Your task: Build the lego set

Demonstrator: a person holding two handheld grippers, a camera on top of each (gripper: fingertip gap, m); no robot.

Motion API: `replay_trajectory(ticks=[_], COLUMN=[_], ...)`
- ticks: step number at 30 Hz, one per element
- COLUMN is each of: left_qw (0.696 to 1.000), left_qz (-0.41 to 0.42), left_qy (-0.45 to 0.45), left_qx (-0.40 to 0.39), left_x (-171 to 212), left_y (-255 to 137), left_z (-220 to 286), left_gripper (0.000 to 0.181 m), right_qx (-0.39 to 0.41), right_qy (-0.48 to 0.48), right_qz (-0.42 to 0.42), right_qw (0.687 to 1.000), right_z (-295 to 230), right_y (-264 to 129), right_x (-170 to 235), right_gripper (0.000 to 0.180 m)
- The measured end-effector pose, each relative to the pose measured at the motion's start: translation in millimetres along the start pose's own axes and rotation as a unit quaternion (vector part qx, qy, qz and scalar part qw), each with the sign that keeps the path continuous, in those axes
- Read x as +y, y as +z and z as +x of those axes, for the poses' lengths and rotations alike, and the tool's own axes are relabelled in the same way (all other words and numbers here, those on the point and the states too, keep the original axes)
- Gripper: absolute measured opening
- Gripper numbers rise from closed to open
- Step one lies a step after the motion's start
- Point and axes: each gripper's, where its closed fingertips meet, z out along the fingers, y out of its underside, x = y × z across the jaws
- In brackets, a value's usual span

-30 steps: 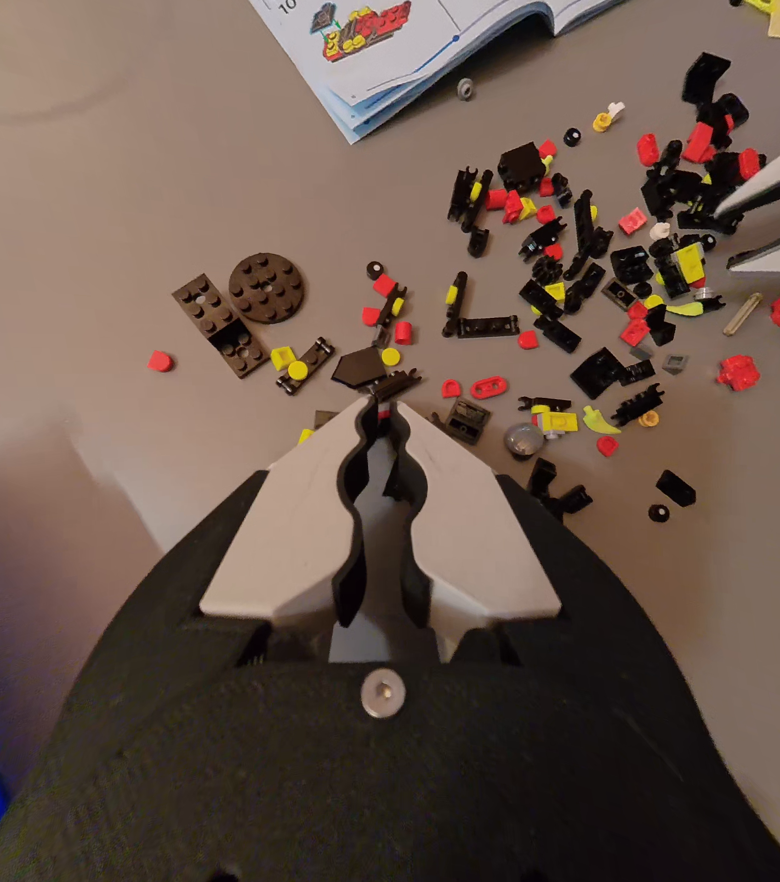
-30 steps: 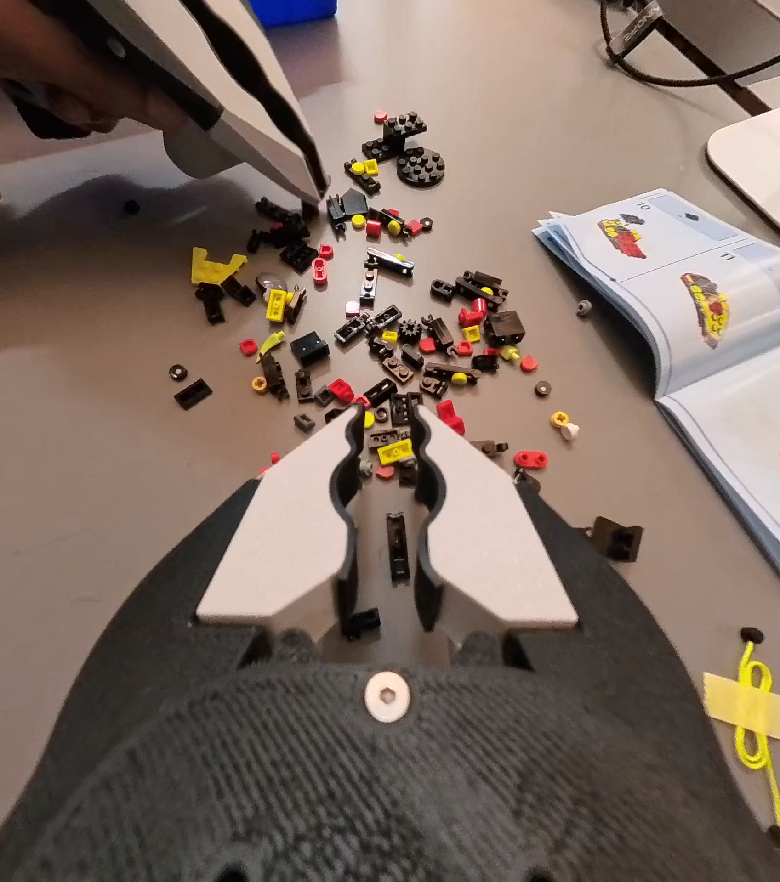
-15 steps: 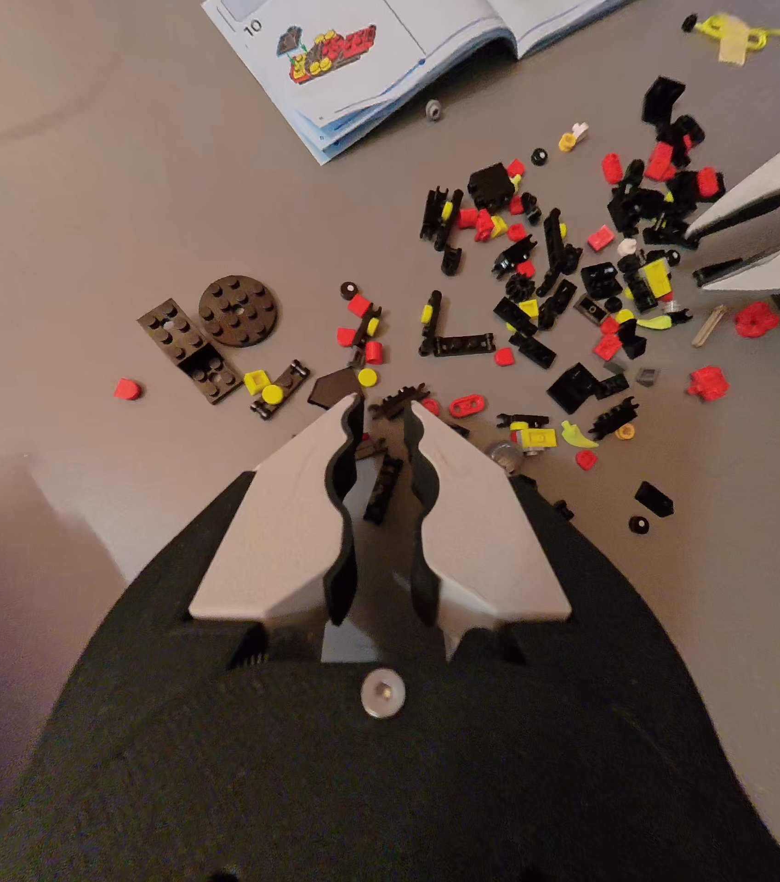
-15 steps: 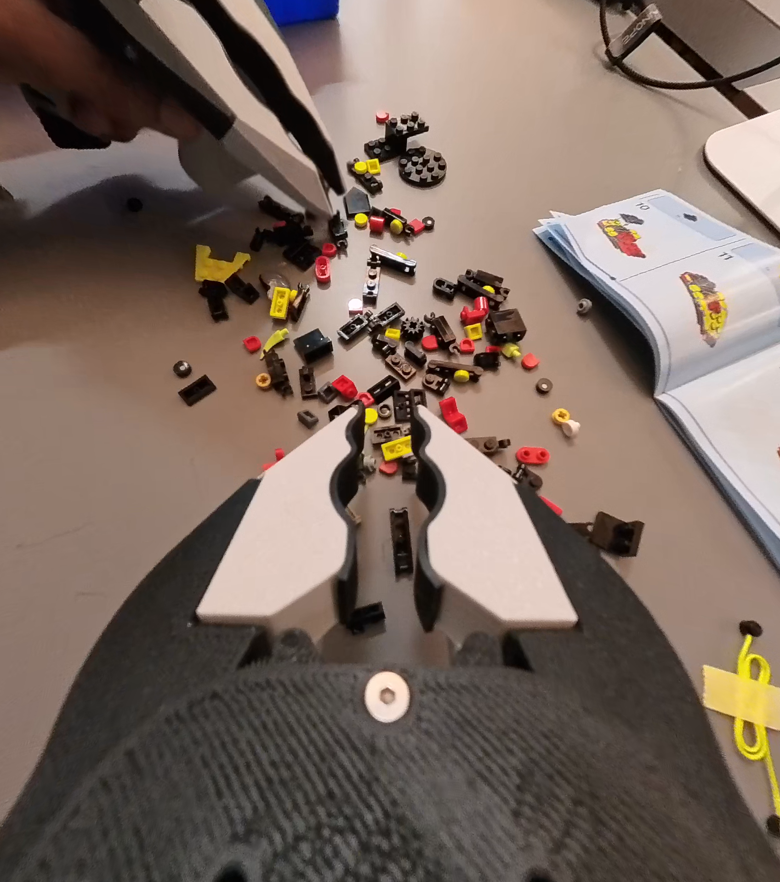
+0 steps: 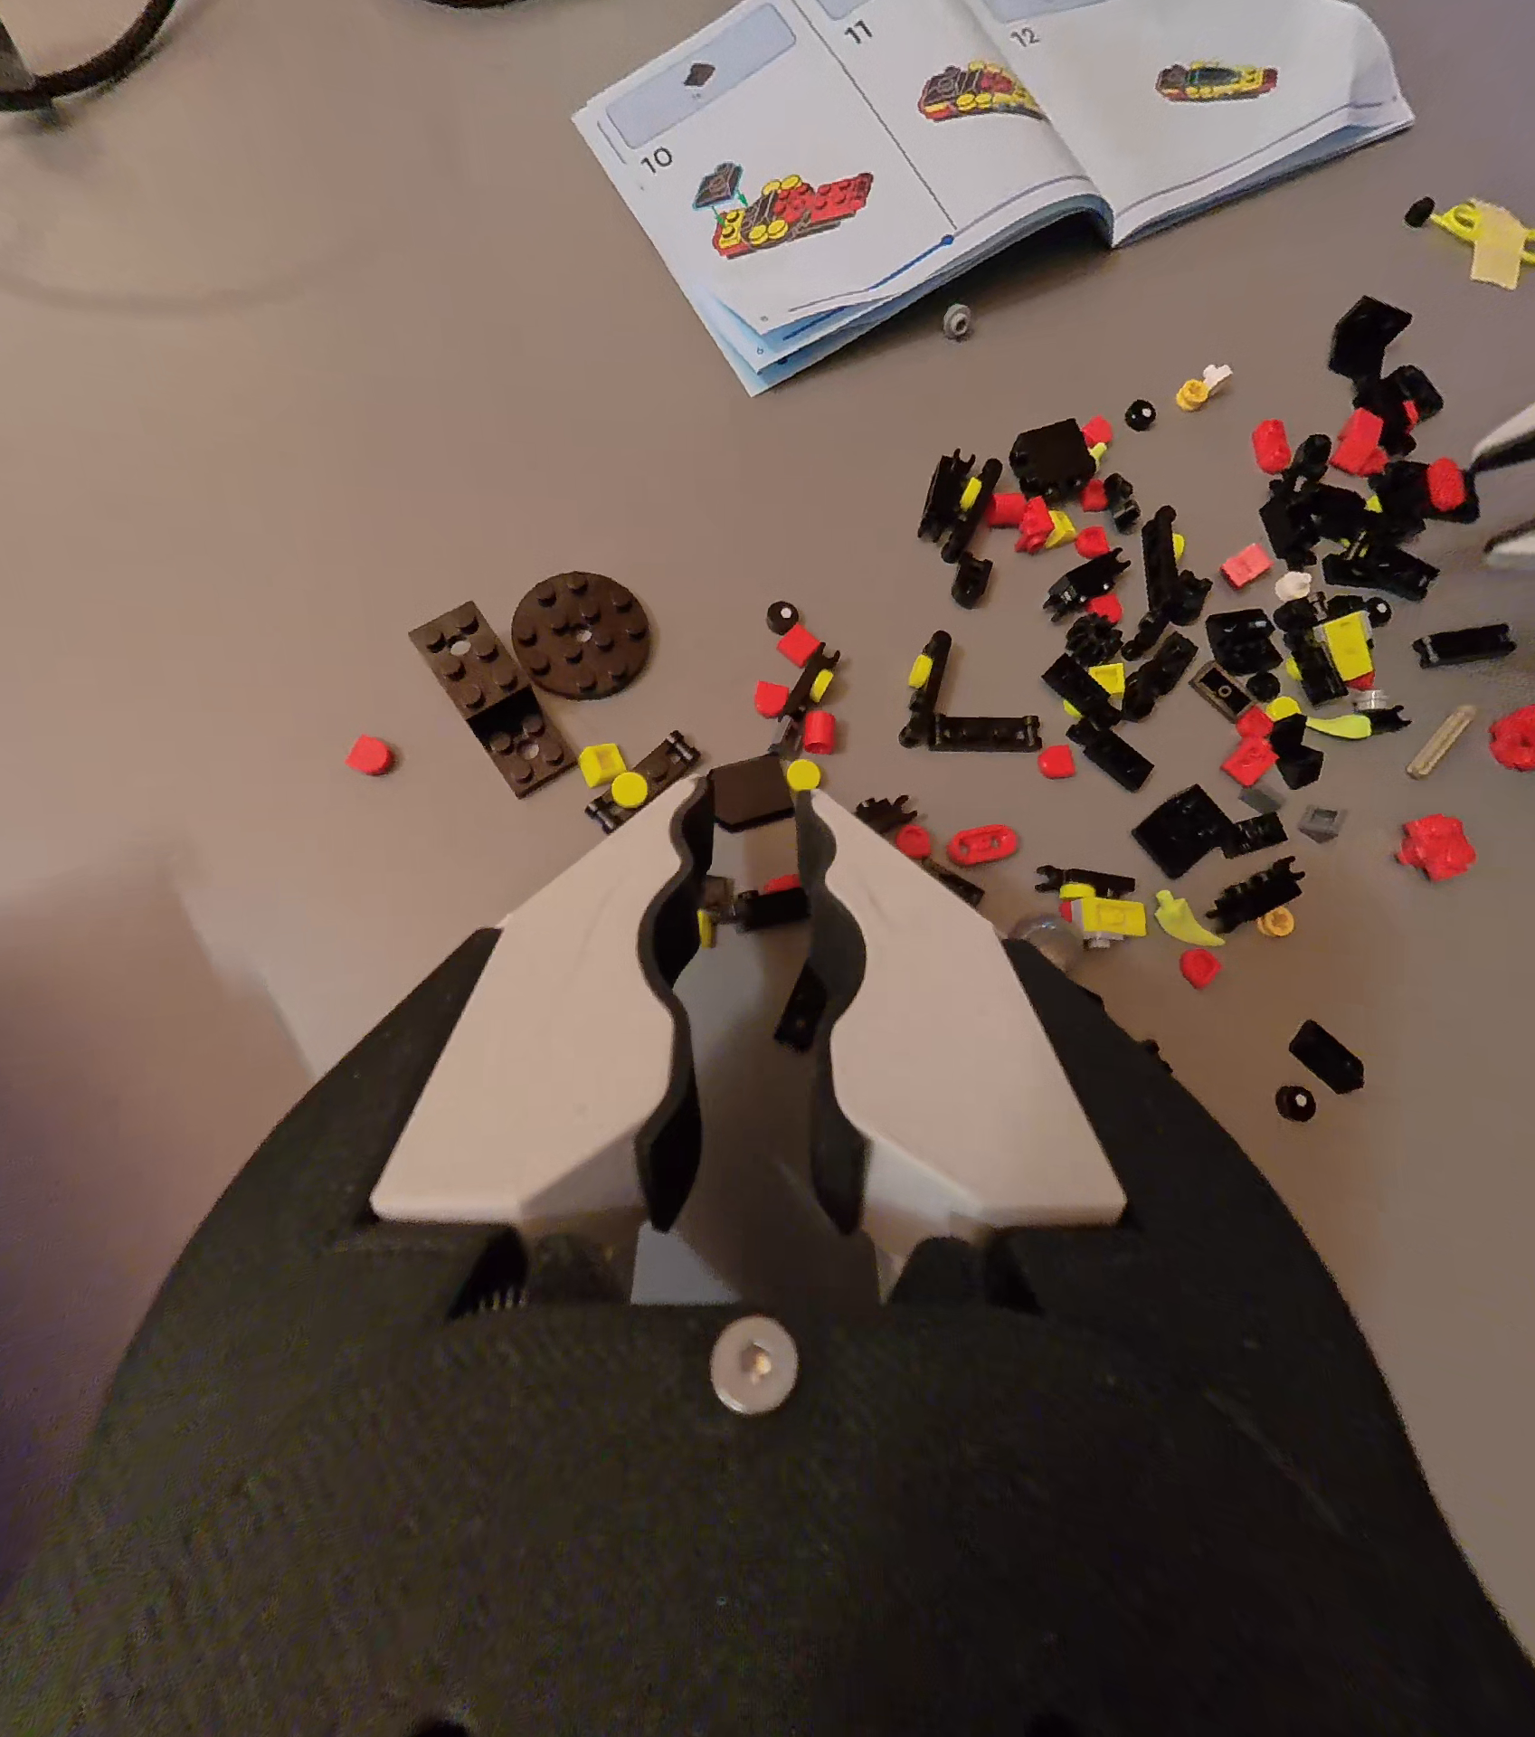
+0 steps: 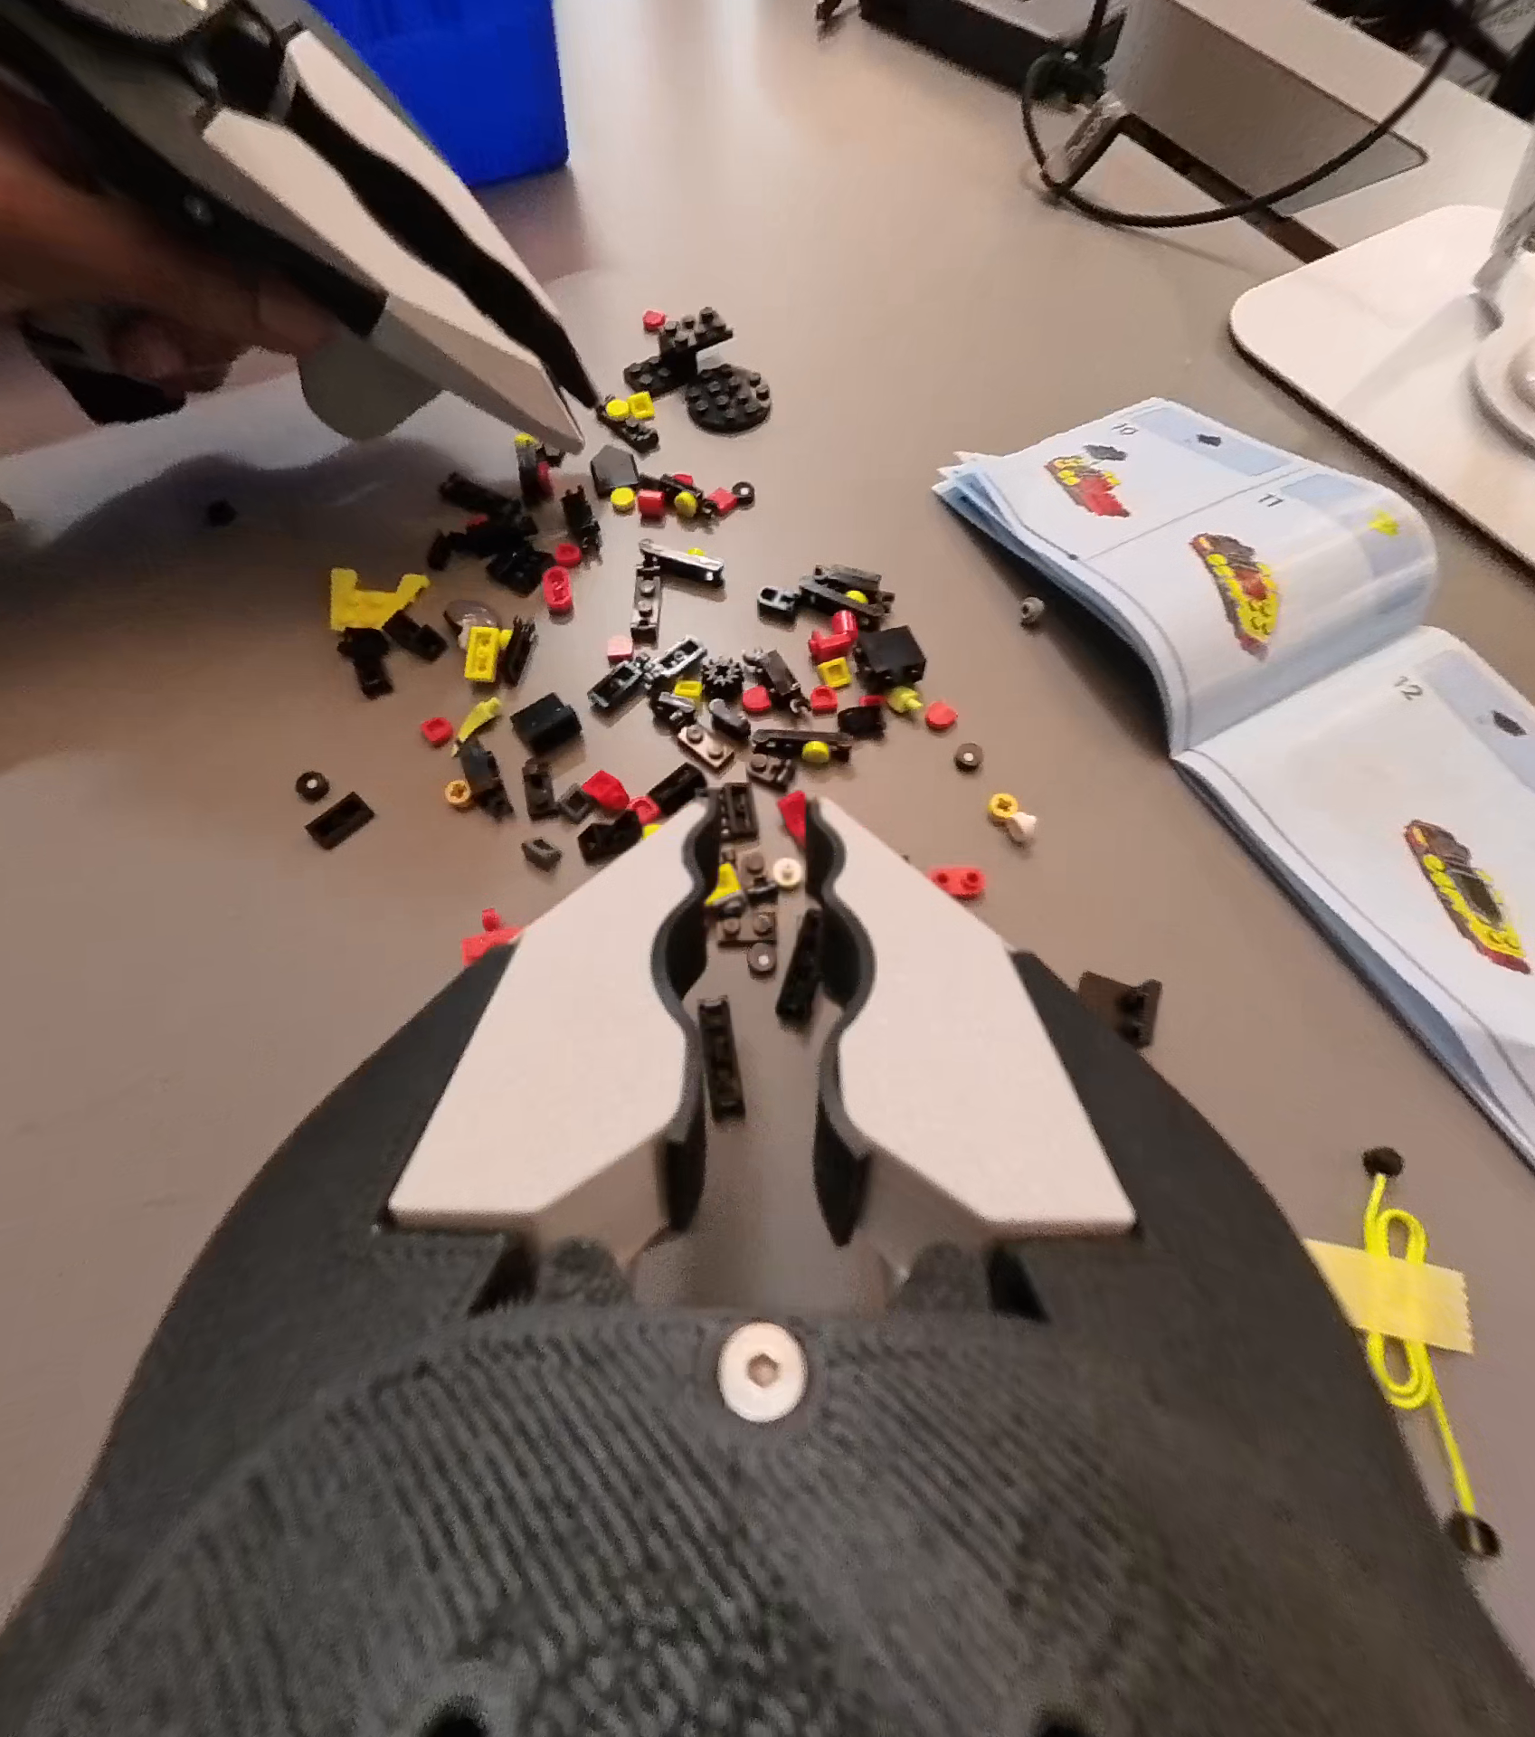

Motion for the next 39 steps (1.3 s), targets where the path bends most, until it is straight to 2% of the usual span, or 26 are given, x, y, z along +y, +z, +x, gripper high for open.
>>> replay_trajectory(ticks=[6, 10, 17, 20, 26, 35, 39], left_qw=[1.000, 1.000, 0.999, 0.998, 0.999, 0.999, 0.998], left_qz=[0.020, -0.022, -0.031, -0.045, -0.022, 0.025, 0.032], left_qy=[0.007, 0.015, 0.001, 0.024, 0.039, 0.032, 0.039], left_qx=[-0.016, -0.016, 0.024, 0.021, 0.011, 0.022, 0.024], left_x=[-12.8, -6.2, -15.4, -15.8, -28.1, -39.7, -40.1], left_y=[10.3, 23.9, 35.6, 43.0, 42.1, 31.2, 29.5], left_z=[-2.4, -2.9, 9.4, 14.2, 15.3, 18.3, 21.9], left_gripper=[0.015, 0.016, 0.014, 0.015, 0.013, 0.014, 0.014], right_qx=[-0.017, -0.005, 0.022, 0.029, 0.042, 0.106, 0.191], right_qy=[0.031, 0.024, 0.037, 0.042, 0.042, 0.054, 0.007], right_qz=[0.015, 0.009, 0.010, 0.013, 0.016, 0.019, 0.037], right_qw=[0.999, 1.000, 0.999, 0.999, 0.998, 0.993, 0.981], right_z=[-1.2, -2.9, 5.4, 8.3, 14.8, 59.7, 90.2], right_y=[-1.0, -5.6, -21.6, -27.3, -33.9, -57.6, -75.8], right_x=[-1.7, 3.4, 13.2, 15.8, 17.0, 22.3, 17.1], right_gripper=[0.015, 0.015, 0.015, 0.015, 0.014, 0.013, 0.005])
